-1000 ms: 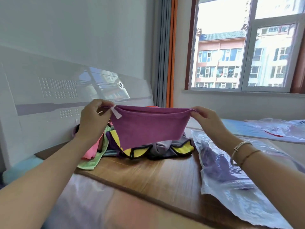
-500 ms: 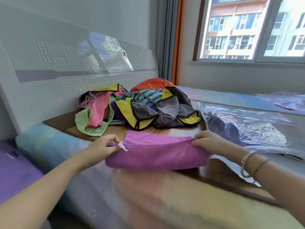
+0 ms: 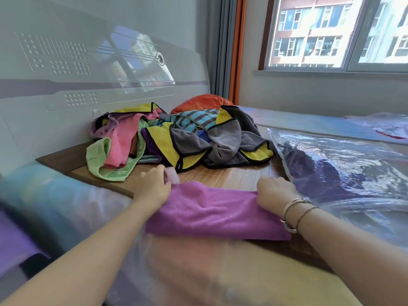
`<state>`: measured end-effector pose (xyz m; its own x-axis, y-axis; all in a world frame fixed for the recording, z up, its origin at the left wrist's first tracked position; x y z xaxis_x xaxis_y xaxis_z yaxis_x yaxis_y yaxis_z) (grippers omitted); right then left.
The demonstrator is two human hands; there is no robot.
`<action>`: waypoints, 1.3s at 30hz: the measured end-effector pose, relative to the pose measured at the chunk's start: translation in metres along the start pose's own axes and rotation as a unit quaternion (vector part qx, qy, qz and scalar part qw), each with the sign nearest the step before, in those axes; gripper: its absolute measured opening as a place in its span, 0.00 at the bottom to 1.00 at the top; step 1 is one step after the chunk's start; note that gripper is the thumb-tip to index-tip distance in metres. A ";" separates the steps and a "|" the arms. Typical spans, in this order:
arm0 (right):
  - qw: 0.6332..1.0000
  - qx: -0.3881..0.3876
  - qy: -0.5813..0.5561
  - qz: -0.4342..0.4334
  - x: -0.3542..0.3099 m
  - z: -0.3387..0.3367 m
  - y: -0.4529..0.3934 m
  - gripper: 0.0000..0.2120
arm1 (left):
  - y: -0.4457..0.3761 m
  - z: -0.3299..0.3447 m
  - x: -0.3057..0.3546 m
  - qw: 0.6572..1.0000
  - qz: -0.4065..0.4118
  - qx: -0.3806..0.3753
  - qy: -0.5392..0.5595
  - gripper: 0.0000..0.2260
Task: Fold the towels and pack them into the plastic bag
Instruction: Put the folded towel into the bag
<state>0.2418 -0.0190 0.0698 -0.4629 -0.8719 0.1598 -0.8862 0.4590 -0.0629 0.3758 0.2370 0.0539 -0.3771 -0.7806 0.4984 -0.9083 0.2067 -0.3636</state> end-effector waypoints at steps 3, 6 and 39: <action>0.999 -0.042 -0.033 -0.006 0.003 0.012 -0.001 0.19 | 0.005 0.004 0.008 0.993 0.029 0.036 -0.109 0.17; 0.992 -0.092 -0.090 -0.005 0.005 0.013 -0.003 0.24 | 0.024 -0.007 0.041 0.990 0.116 0.072 -0.025 0.17; 0.863 -0.029 -0.497 -0.090 -0.121 -0.055 0.035 0.26 | 0.060 -0.006 -0.031 0.930 -0.198 -0.094 0.294 0.14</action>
<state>0.2675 0.1118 0.1021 -0.1310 -0.6321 -0.7637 -0.9559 0.2847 -0.0717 0.3315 0.2771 0.0213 0.0106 -0.3704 0.9288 -0.9919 0.1136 0.0566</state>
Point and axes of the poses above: each hand's wrist, its own y-axis away from the middle knuckle, its own z-axis out of the palm, x = y × z, the point moved 8 cm from there along -y, towards the middle knuckle, and after that the axes turned 3 degrees about y, right-handed, at the moved point
